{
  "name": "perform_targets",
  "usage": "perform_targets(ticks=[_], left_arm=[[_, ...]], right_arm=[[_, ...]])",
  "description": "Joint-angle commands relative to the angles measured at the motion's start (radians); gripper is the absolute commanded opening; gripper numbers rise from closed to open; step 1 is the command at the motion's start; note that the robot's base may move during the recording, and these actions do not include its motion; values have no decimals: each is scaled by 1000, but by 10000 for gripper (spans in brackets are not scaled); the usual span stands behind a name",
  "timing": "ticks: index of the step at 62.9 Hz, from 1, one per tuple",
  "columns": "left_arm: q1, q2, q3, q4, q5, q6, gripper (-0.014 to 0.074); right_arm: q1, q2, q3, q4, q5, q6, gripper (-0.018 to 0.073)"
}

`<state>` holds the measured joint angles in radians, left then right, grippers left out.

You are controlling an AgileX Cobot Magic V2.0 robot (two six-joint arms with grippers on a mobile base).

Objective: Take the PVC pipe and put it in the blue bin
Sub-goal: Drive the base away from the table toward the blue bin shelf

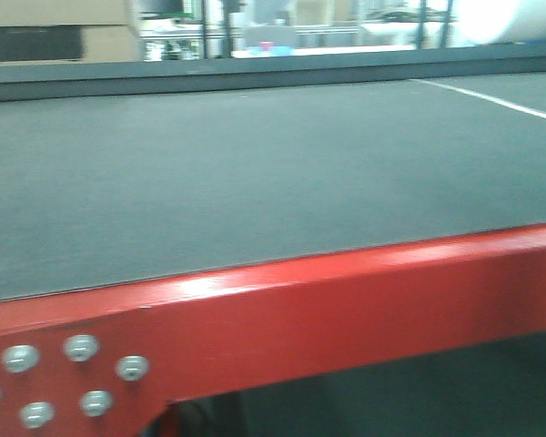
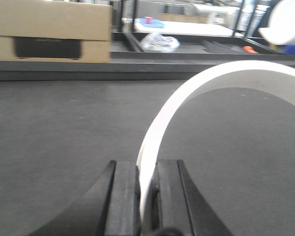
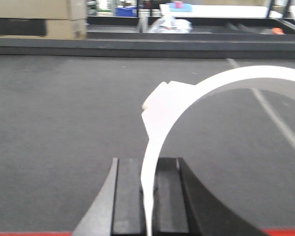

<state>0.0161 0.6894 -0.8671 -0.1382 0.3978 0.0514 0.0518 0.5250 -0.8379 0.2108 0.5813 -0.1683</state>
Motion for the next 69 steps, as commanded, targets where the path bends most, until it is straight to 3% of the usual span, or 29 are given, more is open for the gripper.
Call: perform_targets(ticks=[1,69], left_arm=[[-3,-6,-2,-5,-27,-1,-111],[-3,-6,-2,-5,-27,-1,-111]], right_arm=[[2,-6,2,-9,-27,-4,-169],[2,-6,2,-9,-27,-4,-169]])
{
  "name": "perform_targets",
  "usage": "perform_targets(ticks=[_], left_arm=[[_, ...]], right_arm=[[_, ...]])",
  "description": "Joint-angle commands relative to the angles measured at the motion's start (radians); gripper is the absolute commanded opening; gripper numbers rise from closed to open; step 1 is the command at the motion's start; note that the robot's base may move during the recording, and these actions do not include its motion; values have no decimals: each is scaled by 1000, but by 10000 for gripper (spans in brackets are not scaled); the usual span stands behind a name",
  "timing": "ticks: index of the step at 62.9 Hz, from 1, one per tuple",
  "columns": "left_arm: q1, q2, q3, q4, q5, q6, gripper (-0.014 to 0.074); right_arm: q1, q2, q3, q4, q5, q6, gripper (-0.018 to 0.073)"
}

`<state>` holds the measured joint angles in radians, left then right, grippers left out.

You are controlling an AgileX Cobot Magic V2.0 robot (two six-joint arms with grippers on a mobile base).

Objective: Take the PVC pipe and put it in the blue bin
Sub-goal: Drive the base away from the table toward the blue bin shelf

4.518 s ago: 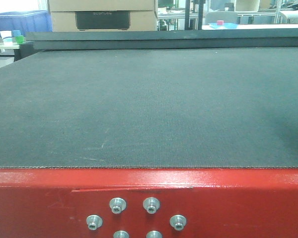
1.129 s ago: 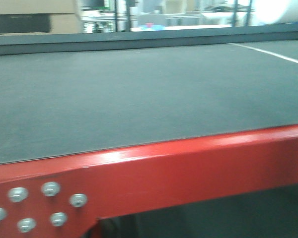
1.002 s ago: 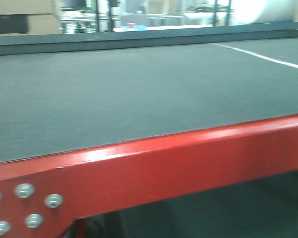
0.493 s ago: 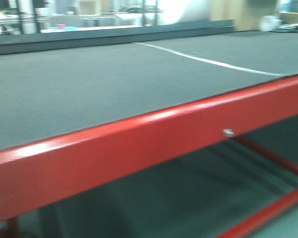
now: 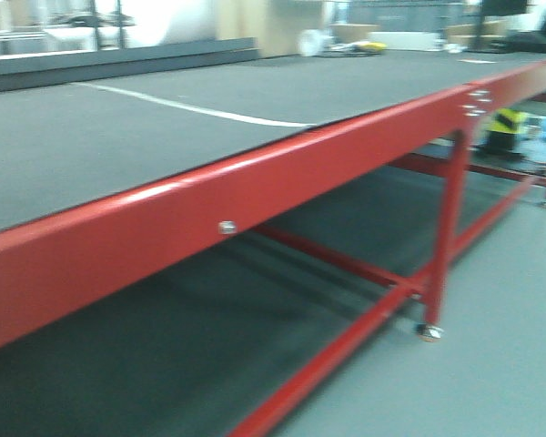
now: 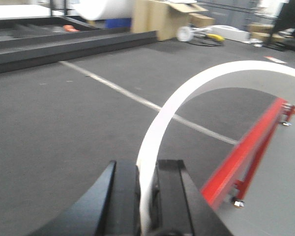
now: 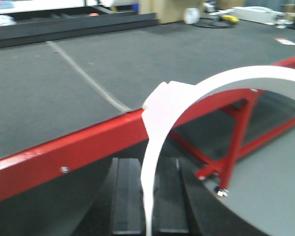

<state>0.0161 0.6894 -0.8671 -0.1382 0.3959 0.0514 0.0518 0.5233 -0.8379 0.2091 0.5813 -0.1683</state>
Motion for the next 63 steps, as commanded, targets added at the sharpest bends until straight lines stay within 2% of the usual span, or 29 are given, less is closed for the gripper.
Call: perform_targets(ticks=[1,63], left_arm=[[-3,-6,-2,-5,-25,-1,-111],[-3,-6,-2,-5,-25,-1,-111]], right_arm=[[2,-4,2,-7,-27,-4,-169],[2,-4,2,-7,-27,-4,-169]])
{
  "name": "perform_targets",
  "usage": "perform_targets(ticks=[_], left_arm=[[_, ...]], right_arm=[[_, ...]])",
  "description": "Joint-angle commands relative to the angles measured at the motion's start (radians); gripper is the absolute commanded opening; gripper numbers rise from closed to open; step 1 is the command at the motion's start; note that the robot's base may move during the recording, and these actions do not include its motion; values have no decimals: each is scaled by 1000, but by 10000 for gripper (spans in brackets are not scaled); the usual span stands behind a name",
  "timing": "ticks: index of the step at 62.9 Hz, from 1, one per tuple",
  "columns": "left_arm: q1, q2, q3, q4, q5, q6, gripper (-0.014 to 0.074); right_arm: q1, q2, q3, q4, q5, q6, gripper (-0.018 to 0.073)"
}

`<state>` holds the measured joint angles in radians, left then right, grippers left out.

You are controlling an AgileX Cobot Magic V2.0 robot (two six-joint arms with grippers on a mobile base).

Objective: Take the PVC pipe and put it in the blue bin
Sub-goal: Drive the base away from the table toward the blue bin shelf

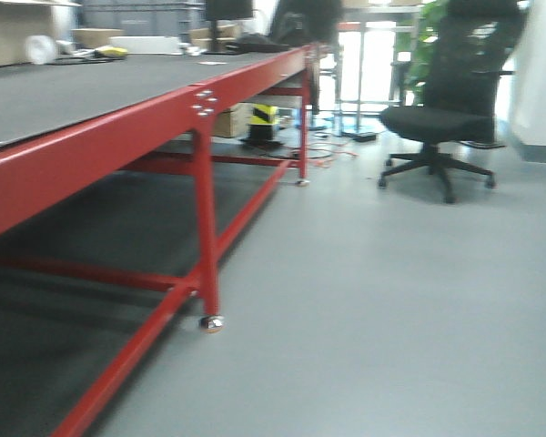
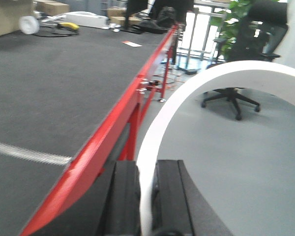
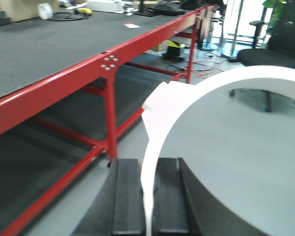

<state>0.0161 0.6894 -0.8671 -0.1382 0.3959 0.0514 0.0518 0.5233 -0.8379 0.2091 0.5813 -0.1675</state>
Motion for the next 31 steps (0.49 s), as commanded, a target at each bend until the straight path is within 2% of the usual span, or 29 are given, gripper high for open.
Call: perform_targets(ticks=[1,31], left_arm=[[-3,-6,-2,-5,-25,-1,-111],[-3,-6,-2,-5,-25,-1,-111]], right_arm=[[2,-4,2,-7,-27,-5,-169],[2,-4,2,-7,-27,-5,-169]])
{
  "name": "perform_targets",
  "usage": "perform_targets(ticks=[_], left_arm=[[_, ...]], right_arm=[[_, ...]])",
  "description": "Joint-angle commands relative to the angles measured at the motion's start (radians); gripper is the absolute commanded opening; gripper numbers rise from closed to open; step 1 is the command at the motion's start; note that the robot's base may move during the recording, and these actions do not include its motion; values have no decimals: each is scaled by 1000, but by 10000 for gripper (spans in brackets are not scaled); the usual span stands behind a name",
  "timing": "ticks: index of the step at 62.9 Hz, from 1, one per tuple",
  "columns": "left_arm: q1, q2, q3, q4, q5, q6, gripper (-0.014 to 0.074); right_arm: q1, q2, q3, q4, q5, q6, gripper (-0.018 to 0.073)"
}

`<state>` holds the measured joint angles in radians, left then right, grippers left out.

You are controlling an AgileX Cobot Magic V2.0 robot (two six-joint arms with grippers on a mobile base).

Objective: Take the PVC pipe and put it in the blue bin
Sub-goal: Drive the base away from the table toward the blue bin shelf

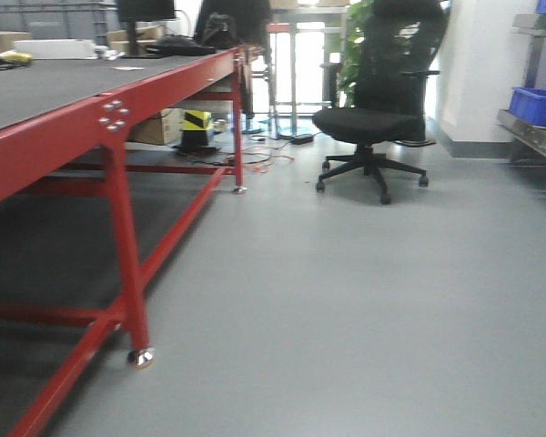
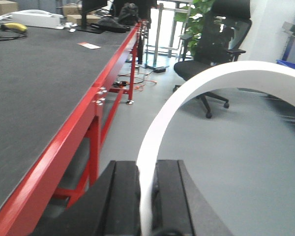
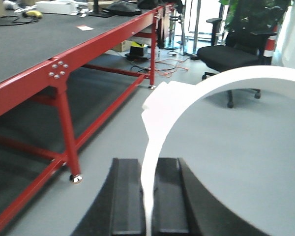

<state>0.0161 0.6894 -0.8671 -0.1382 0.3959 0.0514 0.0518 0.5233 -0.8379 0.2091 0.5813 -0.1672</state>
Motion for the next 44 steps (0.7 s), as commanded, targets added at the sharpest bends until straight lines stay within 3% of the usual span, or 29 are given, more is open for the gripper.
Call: perform_targets(ticks=[1,44], left_arm=[[-3,-6,-2,-5,-25,-1,-111],[-3,-6,-2,-5,-28,-1,-111]], right_arm=[[2,-4,2,-7,-27,-5,-169],[2,-4,2,-7,-27,-5,-169]])
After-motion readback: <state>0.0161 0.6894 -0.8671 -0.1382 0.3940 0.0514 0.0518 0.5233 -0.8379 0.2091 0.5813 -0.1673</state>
